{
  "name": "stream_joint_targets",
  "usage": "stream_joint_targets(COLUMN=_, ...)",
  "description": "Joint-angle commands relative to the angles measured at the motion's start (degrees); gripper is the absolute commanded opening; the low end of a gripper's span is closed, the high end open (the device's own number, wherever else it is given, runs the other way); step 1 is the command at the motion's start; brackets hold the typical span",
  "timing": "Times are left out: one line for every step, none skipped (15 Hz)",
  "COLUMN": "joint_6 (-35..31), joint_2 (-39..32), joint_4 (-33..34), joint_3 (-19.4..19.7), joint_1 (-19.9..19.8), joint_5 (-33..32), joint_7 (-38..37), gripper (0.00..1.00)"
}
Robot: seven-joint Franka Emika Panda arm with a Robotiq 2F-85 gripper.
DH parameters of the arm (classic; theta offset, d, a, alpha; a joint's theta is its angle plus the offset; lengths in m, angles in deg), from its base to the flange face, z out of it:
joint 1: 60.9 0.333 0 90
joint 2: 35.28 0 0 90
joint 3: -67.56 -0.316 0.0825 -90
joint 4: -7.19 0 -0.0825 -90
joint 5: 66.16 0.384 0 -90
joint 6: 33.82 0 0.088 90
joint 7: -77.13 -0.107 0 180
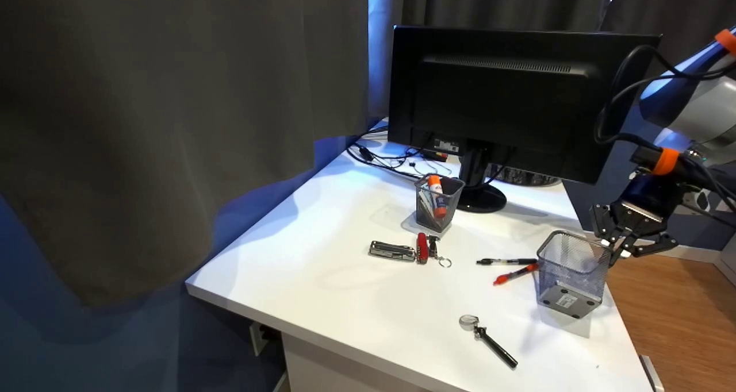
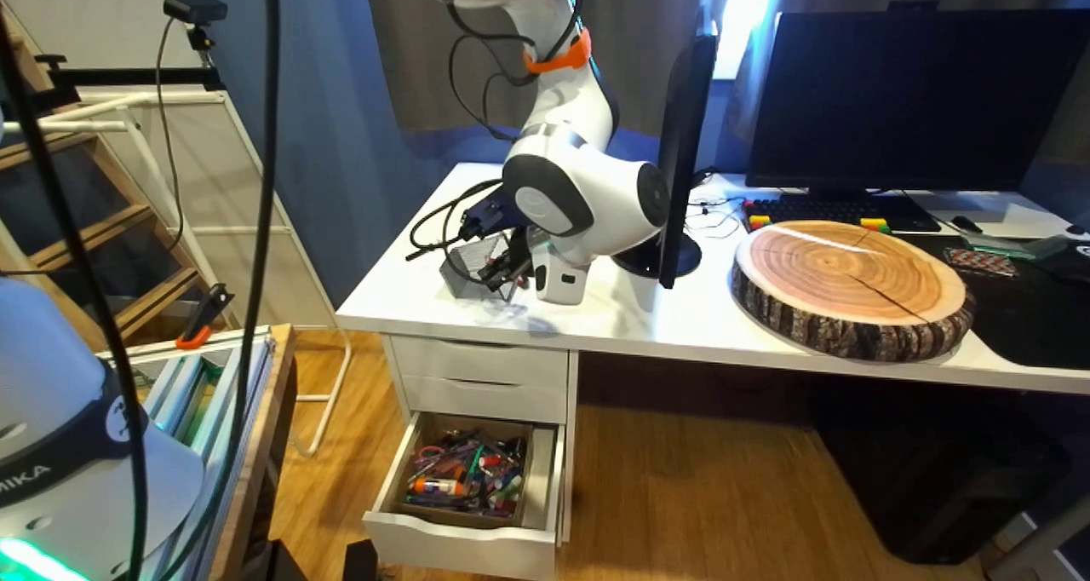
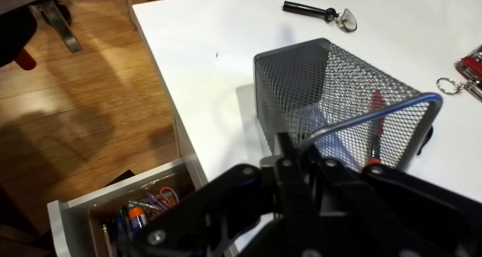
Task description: Turn the grey basket over
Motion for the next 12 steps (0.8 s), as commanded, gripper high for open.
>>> stream_joint_targets(joint_6=0.7, joint_2=2.8, joint_4=-0.7, joint_3=0.2, joint_1=2.1, joint_5=1.9, joint_7=0.9, gripper=0.02)
stream_joint_targets(joint_6=0.3, joint_2=3.7, joint_4=-1.2, joint_3=0.1, joint_1=2.7, joint_5=1.8, joint_7=1.0, gripper=0.02)
stream_joint_targets(joint_6=0.1, joint_2=4.6, joint_4=-1.6, joint_3=0.0, joint_1=3.3, joint_5=1.5, joint_7=1.0, gripper=0.02)
stream_joint_targets(joint_6=-0.3, joint_2=5.9, joint_4=-2.1, joint_3=-0.1, joint_1=4.0, joint_5=1.2, joint_7=0.9, gripper=0.02)
stream_joint_targets(joint_6=-1.2, joint_2=7.6, joint_4=-3.0, joint_3=0.1, joint_1=5.2, joint_5=0.2, joint_7=0.2, gripper=0.02)
stream_joint_targets(joint_6=-2.2, joint_2=9.1, joint_4=-3.8, joint_3=0.2, joint_1=6.2, joint_5=-0.4, joint_7=0.1, gripper=0.02)
stream_joint_targets(joint_6=-3.1, joint_2=10.8, joint_4=-4.8, joint_3=0.2, joint_1=7.2, joint_5=-1.4, joint_7=0.1, gripper=0.02)
stream_joint_targets(joint_6=-4.3, joint_2=12.1, joint_4=-5.6, joint_3=0.2, joint_1=8.2, joint_5=-2.6, joint_7=-0.1, gripper=0.02)
stream_joint_targets(joint_6=-5.6, joint_2=13.6, joint_4=-6.7, joint_3=0.1, joint_1=9.2, joint_5=-3.8, joint_7=0.2, gripper=0.02)
stream_joint_targets(joint_6=-7.1, joint_2=15.0, joint_4=-7.8, joint_3=0.1, joint_1=10.1, joint_5=-5.3, joint_7=-0.2, gripper=0.02)
stream_joint_targets(joint_6=-8.9, joint_2=16.1, joint_4=-8.8, joint_3=0.1, joint_1=10.9, joint_5=-6.8, joint_7=-0.8, gripper=0.02)
stream_joint_targets(joint_6=-11.2, joint_2=17.3, joint_4=-10.0, joint_3=0.1, joint_1=11.9, joint_5=-9.0, joint_7=-1.5, gripper=0.02)
